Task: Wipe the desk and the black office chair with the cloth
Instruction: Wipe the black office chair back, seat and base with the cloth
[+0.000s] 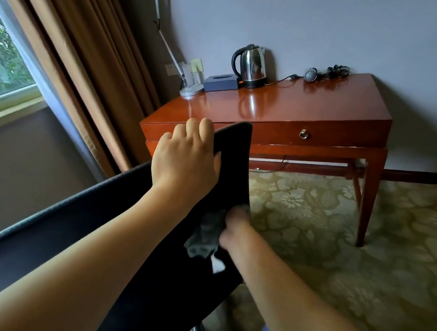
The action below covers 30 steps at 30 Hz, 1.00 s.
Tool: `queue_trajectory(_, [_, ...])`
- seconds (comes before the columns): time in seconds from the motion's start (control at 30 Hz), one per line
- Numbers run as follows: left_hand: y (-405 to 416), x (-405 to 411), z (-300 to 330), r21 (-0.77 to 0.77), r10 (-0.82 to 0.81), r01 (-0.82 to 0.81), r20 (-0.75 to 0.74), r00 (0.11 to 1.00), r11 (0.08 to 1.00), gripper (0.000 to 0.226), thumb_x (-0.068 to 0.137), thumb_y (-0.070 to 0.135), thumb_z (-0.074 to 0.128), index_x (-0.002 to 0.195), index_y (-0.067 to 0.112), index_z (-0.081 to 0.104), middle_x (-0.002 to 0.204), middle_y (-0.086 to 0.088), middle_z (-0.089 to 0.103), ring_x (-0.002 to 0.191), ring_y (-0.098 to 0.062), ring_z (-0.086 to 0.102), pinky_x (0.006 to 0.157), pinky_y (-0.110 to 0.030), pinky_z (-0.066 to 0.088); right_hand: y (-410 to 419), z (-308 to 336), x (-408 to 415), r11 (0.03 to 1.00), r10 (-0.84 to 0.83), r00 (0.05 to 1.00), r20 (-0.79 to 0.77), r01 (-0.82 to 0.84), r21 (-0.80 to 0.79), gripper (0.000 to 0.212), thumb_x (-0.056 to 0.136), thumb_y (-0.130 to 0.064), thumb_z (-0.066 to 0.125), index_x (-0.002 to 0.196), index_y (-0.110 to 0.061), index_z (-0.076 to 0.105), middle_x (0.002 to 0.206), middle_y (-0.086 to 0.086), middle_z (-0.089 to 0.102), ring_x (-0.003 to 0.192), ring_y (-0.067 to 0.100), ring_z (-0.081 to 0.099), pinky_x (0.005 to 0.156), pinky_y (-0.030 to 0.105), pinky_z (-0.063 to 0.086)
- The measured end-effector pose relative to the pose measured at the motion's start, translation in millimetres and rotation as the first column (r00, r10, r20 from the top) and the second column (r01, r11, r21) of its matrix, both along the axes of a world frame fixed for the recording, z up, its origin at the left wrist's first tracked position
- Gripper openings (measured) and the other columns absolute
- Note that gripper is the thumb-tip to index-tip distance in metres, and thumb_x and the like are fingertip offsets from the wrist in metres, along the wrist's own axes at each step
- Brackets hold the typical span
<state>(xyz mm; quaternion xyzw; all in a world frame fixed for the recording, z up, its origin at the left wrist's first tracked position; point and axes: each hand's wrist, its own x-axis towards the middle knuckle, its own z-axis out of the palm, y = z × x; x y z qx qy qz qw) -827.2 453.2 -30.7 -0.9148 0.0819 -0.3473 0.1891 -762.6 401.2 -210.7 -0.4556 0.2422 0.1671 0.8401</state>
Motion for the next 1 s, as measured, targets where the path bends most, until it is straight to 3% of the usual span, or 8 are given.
queue_trajectory(0.03, [2,1,1,-0.001,-0.002,0.002,0.002,1.000,1.000,0.043,0.093,0.049,0.048,0.114,0.012,0.044,0.106,-0.006,0.057,0.094,-0.027,0.059,0.070,-0.034,0.037,-6,16,17,0.997,-0.053,0.999,0.001,0.053,-0.048,0.120,0.044,-0.038,0.089,0.151,-0.014,0.040,0.150,0.016,0.048,0.109,0.032,0.059,0.088,0.044,0.052])
queue_trajectory(0.13, [0,3,0,0.020,-0.006,0.006,0.010,1.000,1.000,0.042,0.092,0.049,0.051,0.112,0.012,0.044,0.103,-0.006,0.057,0.091,-0.027,0.059,0.068,-0.034,0.035,-34,83,29,0.938,-0.347,0.913,0.216,0.338,0.077,0.053,0.090,-0.038,0.053,0.141,-0.028,0.041,0.137,0.009,0.053,0.114,0.030,0.058,0.101,0.050,0.051])
queue_trajectory(0.3, [-7,9,-4,0.049,0.002,-0.005,0.055,0.998,0.999,0.041,0.090,0.047,0.054,0.111,0.012,0.048,0.098,-0.006,0.058,0.086,-0.027,0.060,0.066,-0.034,0.034,-29,48,-1,0.908,-0.359,0.833,0.422,0.416,-0.048,0.047,0.095,-0.012,0.044,0.130,-0.043,0.040,0.130,0.007,0.055,0.112,0.026,0.059,0.095,0.049,0.053])
queue_trajectory(0.43, [-7,11,-3,0.041,-0.003,0.000,0.064,0.998,0.999,0.039,0.094,0.046,0.047,0.114,0.013,0.046,0.102,-0.006,0.058,0.088,-0.026,0.059,0.067,-0.034,0.030,19,-59,-25,0.958,-0.279,0.956,0.093,0.284,-0.042,0.047,0.104,-0.017,0.041,0.149,-0.031,0.035,0.145,0.010,0.048,0.127,0.035,0.053,0.107,0.053,0.045])
queue_trajectory(0.53, [-9,10,-4,0.034,-0.006,0.004,0.045,0.999,0.999,0.038,0.096,0.046,0.044,0.117,0.014,0.045,0.105,-0.005,0.057,0.091,-0.025,0.058,0.068,-0.033,0.029,45,-110,-49,0.998,-0.035,0.991,-0.129,0.042,0.047,0.048,0.105,-0.010,0.040,0.152,-0.008,0.032,0.146,0.019,0.049,0.125,0.038,0.057,0.087,0.044,0.053])
queue_trajectory(0.7, [-4,12,-4,0.046,0.002,-0.004,0.036,0.999,0.999,0.038,0.095,0.045,0.047,0.115,0.014,0.047,0.103,-0.005,0.058,0.087,-0.025,0.058,0.067,-0.033,0.030,33,-96,-9,0.978,0.015,0.970,-0.242,0.036,0.206,0.046,0.104,-0.039,0.037,0.131,-0.009,0.058,0.124,0.018,0.066,0.100,0.036,0.068,0.080,0.047,0.058])
queue_trajectory(0.83, [-6,14,-7,0.096,0.008,-0.012,0.041,0.999,0.995,0.035,0.093,0.042,0.051,0.112,0.013,0.048,0.100,-0.006,0.058,0.084,-0.025,0.058,0.065,-0.033,0.027,-21,-29,34,0.972,-0.232,0.970,0.070,0.229,0.054,0.041,0.105,-0.026,0.038,0.145,-0.015,0.040,0.139,0.008,0.054,0.105,0.024,0.058,0.084,0.038,0.051])
queue_trajectory(1.0, [-7,14,-6,0.138,-0.022,0.017,0.039,0.999,0.990,0.032,0.092,0.040,0.051,0.109,0.013,0.050,0.098,-0.006,0.058,0.082,-0.026,0.055,0.066,-0.034,0.026,-41,4,32,0.940,-0.298,0.854,0.426,0.340,-0.024,0.048,0.091,-0.022,0.054,0.130,-0.049,0.044,0.133,0.001,0.056,0.119,0.026,0.058,0.101,0.050,0.051])
